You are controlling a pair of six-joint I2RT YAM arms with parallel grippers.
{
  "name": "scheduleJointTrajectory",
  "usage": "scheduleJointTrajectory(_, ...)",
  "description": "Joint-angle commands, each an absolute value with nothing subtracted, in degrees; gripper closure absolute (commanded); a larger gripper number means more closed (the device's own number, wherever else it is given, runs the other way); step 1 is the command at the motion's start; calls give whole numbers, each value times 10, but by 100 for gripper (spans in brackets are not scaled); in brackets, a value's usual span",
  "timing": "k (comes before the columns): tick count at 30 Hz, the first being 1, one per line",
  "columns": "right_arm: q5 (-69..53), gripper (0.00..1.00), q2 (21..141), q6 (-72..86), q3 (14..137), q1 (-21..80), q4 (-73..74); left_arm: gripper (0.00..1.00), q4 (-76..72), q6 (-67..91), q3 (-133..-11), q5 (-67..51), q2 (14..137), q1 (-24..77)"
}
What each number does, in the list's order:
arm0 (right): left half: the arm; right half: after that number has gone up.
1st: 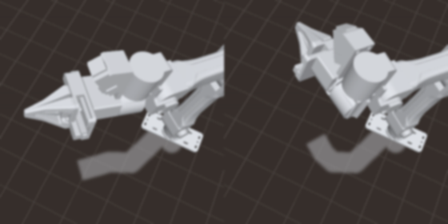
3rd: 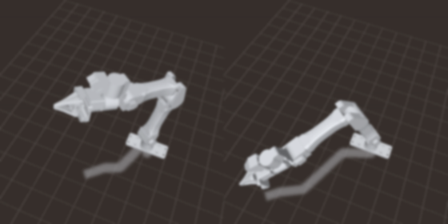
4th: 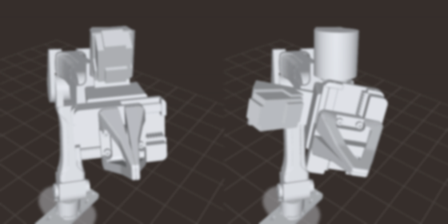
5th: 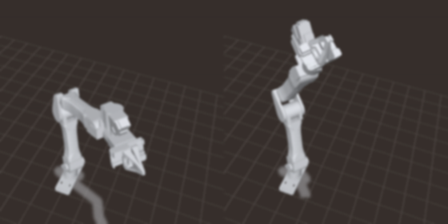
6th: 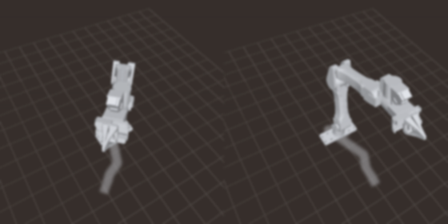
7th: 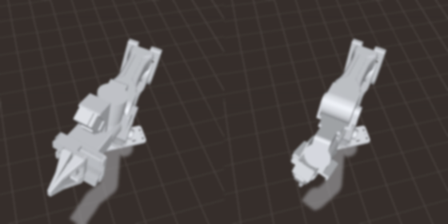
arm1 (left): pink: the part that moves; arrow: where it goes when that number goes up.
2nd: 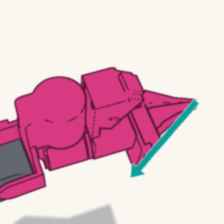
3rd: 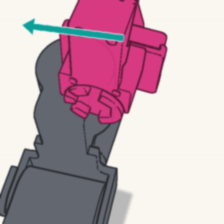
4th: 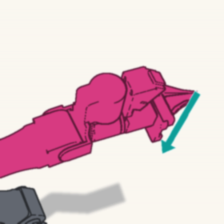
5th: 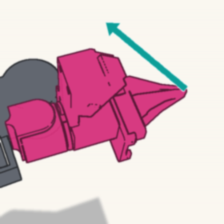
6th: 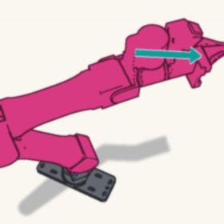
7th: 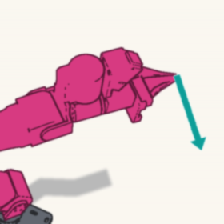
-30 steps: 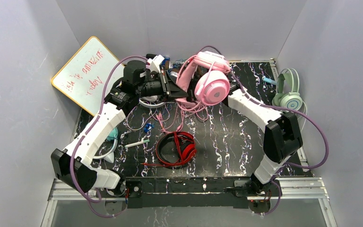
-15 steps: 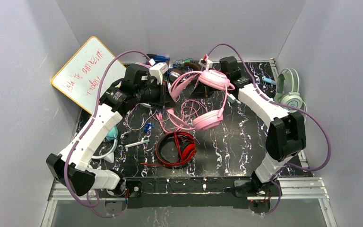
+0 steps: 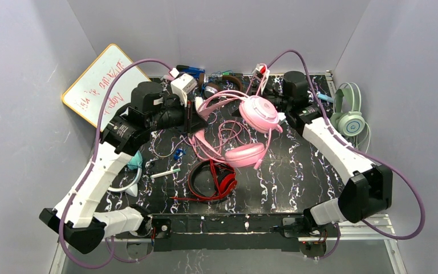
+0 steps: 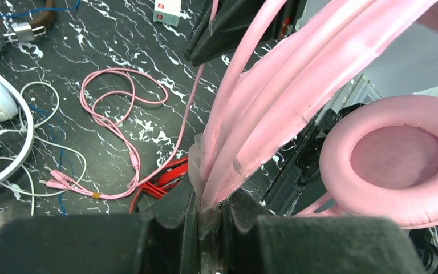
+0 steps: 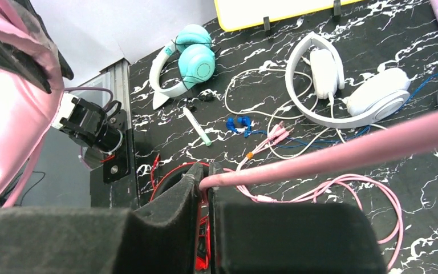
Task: Wrap the headphones
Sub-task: Untie the headphones cable from the headphones, then wrap the headphones cable around the headphones.
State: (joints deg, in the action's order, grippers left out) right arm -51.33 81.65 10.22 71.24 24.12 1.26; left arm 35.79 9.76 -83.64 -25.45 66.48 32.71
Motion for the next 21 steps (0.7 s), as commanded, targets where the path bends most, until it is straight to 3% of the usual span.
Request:
scheduleJointTrajectory(1,-488,78,789,145,678,226,-91,100,381,72,-851,-297,637,344)
scheduleJointTrajectory(3,-488,65,780,157,653,226,-122,100,358,89,-854,-290,632,344)
scheduleJointTrajectory(6,-489,58,772,178,610,225,-179,100,304,147,-856,-255,623,344)
scheduleJointTrajectory(10,-498,57,770,200,572,226,-227,100,255,239,-869,-224,620,344)
scheduleJointTrajectory(15,-517,56,763,224,546,226,-277,100,244,266,-885,-283,617,343)
scheduleJointTrajectory(17,-532,48,761,230,541,226,-289,100,268,283,-903,-251,621,344)
scheduleJointTrajectory(21,-555,47,774,231,553,226,-256,100,297,367,-940,-116,633,344)
